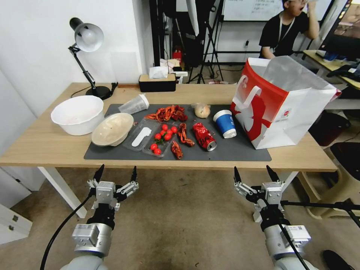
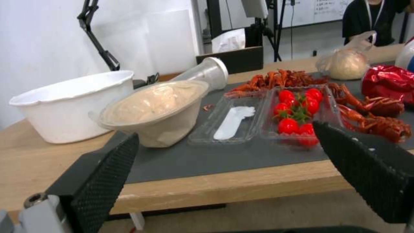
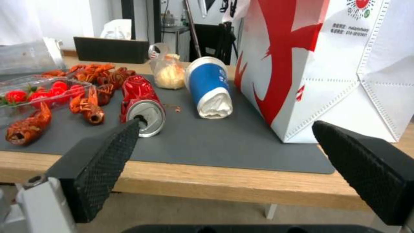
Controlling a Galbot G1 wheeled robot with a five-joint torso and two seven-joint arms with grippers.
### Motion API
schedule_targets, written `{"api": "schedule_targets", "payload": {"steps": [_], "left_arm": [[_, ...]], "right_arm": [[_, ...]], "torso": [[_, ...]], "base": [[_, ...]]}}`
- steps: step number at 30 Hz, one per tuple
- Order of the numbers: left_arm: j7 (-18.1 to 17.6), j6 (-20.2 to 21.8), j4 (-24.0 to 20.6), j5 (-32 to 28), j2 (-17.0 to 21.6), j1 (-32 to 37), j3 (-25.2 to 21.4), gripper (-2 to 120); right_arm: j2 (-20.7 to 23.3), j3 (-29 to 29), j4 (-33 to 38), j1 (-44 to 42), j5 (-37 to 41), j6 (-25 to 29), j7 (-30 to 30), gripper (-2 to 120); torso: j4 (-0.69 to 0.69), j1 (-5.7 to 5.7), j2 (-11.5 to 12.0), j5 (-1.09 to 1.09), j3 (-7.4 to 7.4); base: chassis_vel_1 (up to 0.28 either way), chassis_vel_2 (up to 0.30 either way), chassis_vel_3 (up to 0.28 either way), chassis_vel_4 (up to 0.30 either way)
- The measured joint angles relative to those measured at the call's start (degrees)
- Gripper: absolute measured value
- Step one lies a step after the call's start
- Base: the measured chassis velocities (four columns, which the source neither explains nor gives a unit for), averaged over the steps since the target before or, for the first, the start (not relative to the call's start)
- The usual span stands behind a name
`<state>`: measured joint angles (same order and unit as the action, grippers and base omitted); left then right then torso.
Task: Pick up the trash from the table and place it into the takeout bag.
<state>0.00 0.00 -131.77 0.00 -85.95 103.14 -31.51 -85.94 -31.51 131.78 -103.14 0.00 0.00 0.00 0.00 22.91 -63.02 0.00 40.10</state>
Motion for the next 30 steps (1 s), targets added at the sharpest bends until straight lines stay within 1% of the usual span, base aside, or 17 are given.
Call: {"api": "schedule_targets", "payload": {"steps": [26, 27, 28, 29, 30], "left_arm": [[-0.16, 0.03, 0.0, -0.04, 0.03, -0.03, 0.08, 100], [-0.35, 0.1, 0.0, -0.09, 0.06, -0.07, 0.24, 100], [-2.02, 1.06, 0.09, -0.55, 0.37, -0.39, 1.47, 100], [-4.33, 2.55, 0.36, -1.23, 0.82, -0.87, 3.41, 100], [-4.33, 2.55, 0.36, -1.23, 0.82, -0.87, 3.41, 100]], "right_arm": [[0.0, 0.0, 0.0, 0.0, 0.0, -0.01, 0.0, 100], [-0.02, 0.0, 0.0, 0.0, 0.02, -0.16, -0.01, 100], [-0.28, -0.01, 0.18, -0.11, 0.17, -1.53, -0.41, 100], [-0.75, -0.01, 0.65, -0.35, 0.44, -3.78, -1.14, 100], [-0.75, -0.01, 0.65, -0.35, 0.44, -3.78, -1.14, 100]], "torso": [[0.0, 0.0, 0.0, 0.0, 0.0], [0.0, 0.01, 0.0, 0.0, 0.0], [0.02, 0.0, 0.0, 0.02, 0.0], [0.01, 0.0, 0.0, 0.01, 0.0], [0.01, 0.0, 0.0, 0.01, 0.0]], "base": [[0.0, 0.0, 0.0, 0.0], [0.0, 0.0, 0.0, 0.0], [0.0, 0.0, 0.0, 0.0], [0.0, 0.0, 0.0, 0.0], [0.0, 0.0, 0.0, 0.0]]}}
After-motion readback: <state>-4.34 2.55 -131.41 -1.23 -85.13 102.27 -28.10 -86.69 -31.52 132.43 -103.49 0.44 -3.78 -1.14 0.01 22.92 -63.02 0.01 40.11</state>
